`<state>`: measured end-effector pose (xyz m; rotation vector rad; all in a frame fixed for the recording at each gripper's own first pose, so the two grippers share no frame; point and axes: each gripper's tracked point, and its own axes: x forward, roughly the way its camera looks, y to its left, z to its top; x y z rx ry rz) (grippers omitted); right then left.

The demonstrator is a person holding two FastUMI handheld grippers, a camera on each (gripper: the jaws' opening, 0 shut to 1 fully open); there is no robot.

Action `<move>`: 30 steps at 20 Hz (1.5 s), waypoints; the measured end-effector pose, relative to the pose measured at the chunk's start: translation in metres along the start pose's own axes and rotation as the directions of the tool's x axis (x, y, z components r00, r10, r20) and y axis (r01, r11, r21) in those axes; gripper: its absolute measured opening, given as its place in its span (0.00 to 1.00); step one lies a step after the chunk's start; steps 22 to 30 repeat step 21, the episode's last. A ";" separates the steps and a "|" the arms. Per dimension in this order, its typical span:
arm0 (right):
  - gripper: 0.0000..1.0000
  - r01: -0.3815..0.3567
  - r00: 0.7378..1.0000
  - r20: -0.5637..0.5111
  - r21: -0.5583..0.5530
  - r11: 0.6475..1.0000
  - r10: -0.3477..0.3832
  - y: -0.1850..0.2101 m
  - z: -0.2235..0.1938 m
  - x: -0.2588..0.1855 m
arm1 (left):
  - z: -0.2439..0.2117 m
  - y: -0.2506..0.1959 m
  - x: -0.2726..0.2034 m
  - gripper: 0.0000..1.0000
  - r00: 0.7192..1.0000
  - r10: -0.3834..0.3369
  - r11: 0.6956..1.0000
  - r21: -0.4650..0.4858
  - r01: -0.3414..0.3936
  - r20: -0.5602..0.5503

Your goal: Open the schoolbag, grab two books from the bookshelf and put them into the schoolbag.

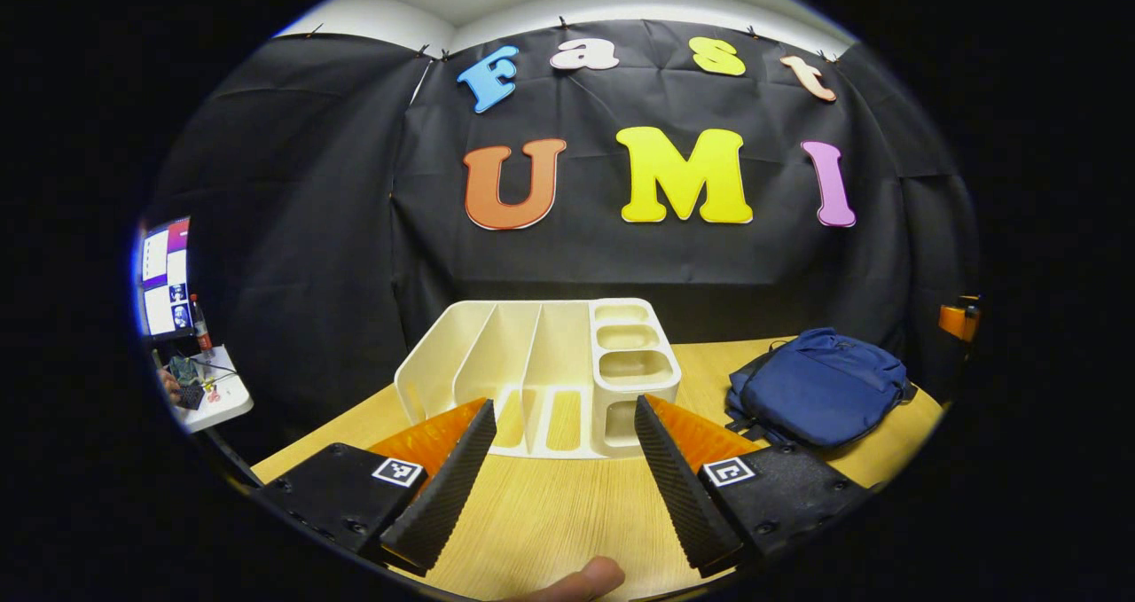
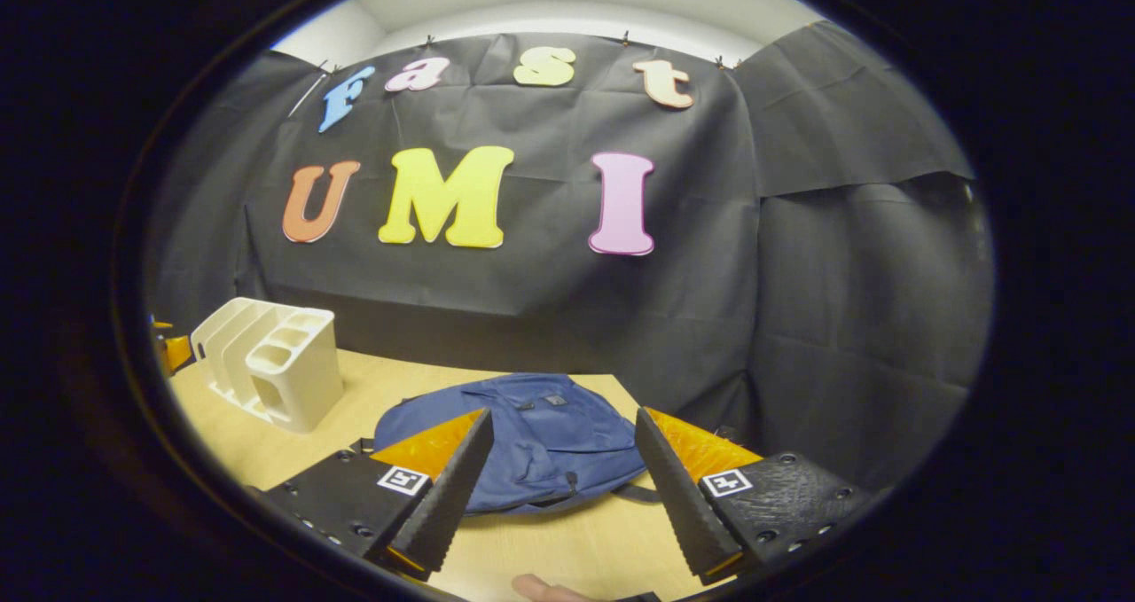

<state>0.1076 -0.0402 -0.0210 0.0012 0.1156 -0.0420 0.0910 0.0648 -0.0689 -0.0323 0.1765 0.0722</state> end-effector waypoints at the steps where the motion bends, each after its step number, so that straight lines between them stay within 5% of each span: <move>1: 0.95 -0.004 1.000 0.002 0.007 1.000 0.004 -0.002 -0.002 0.000 | 0.002 0.000 0.000 0.99 1.000 0.003 1.000 -0.003 -0.003 0.011; 30: 0.96 -0.061 0.998 0.015 0.030 0.998 0.061 -0.029 -0.010 -0.004 | 0.003 -0.034 -0.005 0.99 1.000 0.018 1.000 0.012 -0.018 0.014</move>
